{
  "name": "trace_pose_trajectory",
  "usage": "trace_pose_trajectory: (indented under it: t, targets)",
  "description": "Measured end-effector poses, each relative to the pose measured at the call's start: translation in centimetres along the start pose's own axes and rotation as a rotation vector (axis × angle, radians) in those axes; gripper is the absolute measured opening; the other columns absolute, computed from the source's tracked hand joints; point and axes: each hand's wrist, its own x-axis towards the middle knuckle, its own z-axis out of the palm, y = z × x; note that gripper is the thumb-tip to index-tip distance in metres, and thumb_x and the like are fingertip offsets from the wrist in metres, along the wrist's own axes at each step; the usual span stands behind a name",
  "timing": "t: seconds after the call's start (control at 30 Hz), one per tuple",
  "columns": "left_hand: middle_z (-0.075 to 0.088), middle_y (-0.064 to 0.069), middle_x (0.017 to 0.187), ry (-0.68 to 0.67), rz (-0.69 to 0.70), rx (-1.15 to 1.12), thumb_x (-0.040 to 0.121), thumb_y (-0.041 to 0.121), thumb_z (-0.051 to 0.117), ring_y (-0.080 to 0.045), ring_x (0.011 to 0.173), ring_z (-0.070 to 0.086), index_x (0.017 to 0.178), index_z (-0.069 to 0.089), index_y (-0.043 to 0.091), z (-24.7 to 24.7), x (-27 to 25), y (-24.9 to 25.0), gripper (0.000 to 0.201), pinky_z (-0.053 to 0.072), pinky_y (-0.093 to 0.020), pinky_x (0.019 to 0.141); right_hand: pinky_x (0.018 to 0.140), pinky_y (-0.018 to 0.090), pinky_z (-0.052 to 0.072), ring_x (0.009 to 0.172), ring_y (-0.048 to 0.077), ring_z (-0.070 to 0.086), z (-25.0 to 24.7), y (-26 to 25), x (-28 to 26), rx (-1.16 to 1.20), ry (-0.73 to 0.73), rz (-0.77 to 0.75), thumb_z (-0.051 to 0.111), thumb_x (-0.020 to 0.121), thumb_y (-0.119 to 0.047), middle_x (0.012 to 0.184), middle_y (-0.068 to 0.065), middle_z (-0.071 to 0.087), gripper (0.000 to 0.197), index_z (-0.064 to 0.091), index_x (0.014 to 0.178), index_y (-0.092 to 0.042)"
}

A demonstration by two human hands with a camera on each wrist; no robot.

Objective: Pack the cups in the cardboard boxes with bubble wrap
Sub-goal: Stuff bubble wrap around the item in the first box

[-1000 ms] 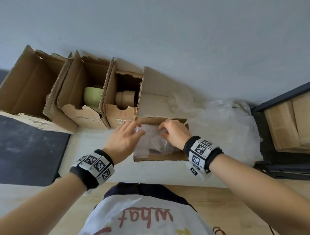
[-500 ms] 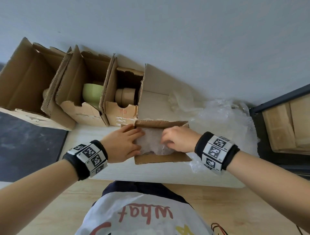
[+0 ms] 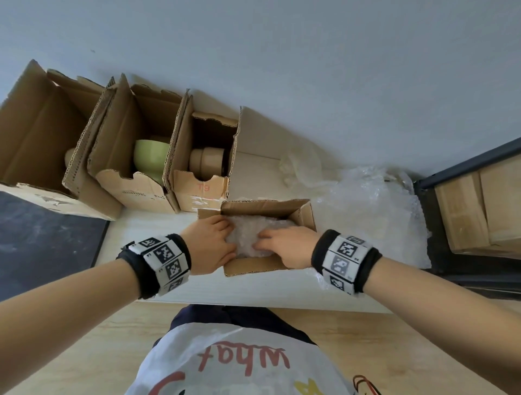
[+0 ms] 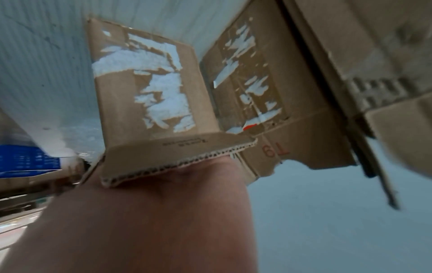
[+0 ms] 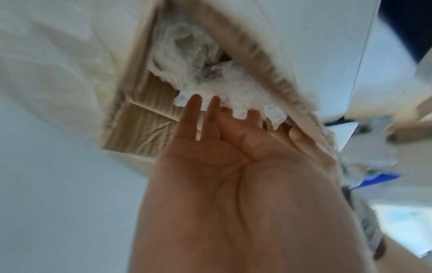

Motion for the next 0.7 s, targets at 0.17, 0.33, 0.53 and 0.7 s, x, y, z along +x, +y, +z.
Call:
trace_pose_trajectory:
  t: [0.17, 0.33, 0.53, 0.7]
  targets:
    - [0.046, -0.010, 0.134, 0.016, -0.135, -0.241, 0.094, 0.042, 0.021, -0.028, 0.123, 0.044, 0.130, 0.035, 0.026, -0.3, 0.4, 0.5, 0.042, 0.015, -0.039, 0.114, 0.081, 0.031, 0.045, 0.137, 0.032, 0.031, 1.1, 1.3, -1.7, 0.147, 0.020, 0.101, 0.037, 0.089, 0.003, 0.159, 0.000, 0.006, 0.074, 0.023, 0.146, -0.041]
    - [0.029, -0.011, 0.151, -0.090, -0.089, -0.208, 0.097, 0.052, 0.014, -0.034, 0.129, 0.035, 0.137, 0.031, 0.048, -0.7, 0.8, 1.4, 0.044, 0.007, -0.046, 0.114, 0.095, 0.038, 0.043, 0.145, 0.027, 0.017, 2.6, 0.9, -1.3, 0.180, -0.017, 0.119, 0.038, 0.088, 0.004, 0.160, -0.002, -0.001, 0.078, 0.014, 0.148, -0.040]
    - [0.031, -0.012, 0.151, -0.150, -0.038, -0.077, 0.095, 0.058, 0.006, -0.034, 0.126, 0.039, 0.136, 0.036, 0.043, -0.8, 1.0, 0.8, 0.053, 0.011, -0.046, 0.113, 0.101, 0.043, 0.041, 0.142, 0.024, 0.024, 2.7, 0.6, -0.8, 0.291, 0.069, 0.142, 0.040, 0.090, 0.002, 0.157, 0.000, 0.018, 0.065, 0.027, 0.147, -0.028]
    - [0.029, -0.011, 0.153, -0.104, -0.134, -0.184, 0.083, 0.070, -0.006, -0.028, 0.132, 0.037, 0.143, 0.029, 0.027, -1.4, 0.1, 2.5, 0.081, 0.015, -0.045, 0.115, 0.113, 0.043, 0.028, 0.145, 0.025, 0.011, 3.3, 0.4, -1.3, 0.498, 0.414, 0.193, 0.040, 0.100, -0.025, 0.159, 0.005, 0.009, 0.054, 0.019, 0.150, -0.023]
